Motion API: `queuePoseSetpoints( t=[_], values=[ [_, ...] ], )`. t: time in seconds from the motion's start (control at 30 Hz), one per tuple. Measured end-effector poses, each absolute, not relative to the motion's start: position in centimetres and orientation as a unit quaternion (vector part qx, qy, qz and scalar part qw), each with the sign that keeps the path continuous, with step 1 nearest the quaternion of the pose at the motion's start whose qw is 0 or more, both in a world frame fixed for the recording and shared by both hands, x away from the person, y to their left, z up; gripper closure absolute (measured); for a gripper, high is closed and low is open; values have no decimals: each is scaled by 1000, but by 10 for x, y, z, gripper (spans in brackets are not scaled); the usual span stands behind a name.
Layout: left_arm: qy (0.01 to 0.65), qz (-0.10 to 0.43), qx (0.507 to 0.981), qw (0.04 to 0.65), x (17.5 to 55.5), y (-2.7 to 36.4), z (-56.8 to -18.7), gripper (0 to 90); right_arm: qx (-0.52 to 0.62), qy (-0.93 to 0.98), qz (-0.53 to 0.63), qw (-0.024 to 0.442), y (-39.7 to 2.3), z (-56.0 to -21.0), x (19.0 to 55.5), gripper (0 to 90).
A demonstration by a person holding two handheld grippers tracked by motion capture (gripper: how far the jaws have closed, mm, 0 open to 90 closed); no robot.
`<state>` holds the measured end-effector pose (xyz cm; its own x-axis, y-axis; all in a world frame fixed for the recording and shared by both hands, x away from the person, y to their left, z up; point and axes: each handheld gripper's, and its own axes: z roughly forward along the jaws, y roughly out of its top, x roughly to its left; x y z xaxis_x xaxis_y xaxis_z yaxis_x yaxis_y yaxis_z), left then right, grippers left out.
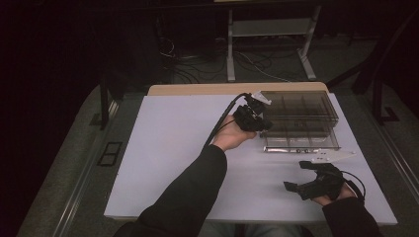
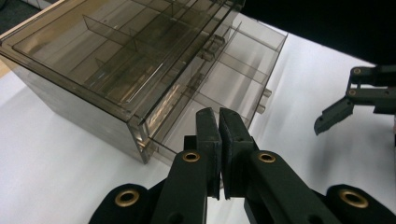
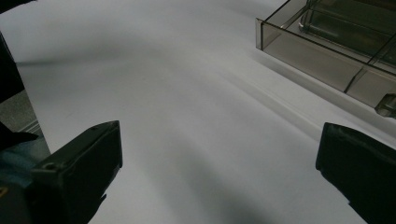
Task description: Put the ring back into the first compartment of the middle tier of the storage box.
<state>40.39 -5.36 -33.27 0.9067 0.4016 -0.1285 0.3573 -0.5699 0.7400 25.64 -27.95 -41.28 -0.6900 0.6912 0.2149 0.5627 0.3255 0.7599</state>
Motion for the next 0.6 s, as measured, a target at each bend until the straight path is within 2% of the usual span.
queuePoseSetpoints(
  t=[0.6],
  values=[
    [223, 16, 870, 438, 412, -65, -347, 869, 384, 812, 434, 73, -280, -413, 257, 0]
  ],
)
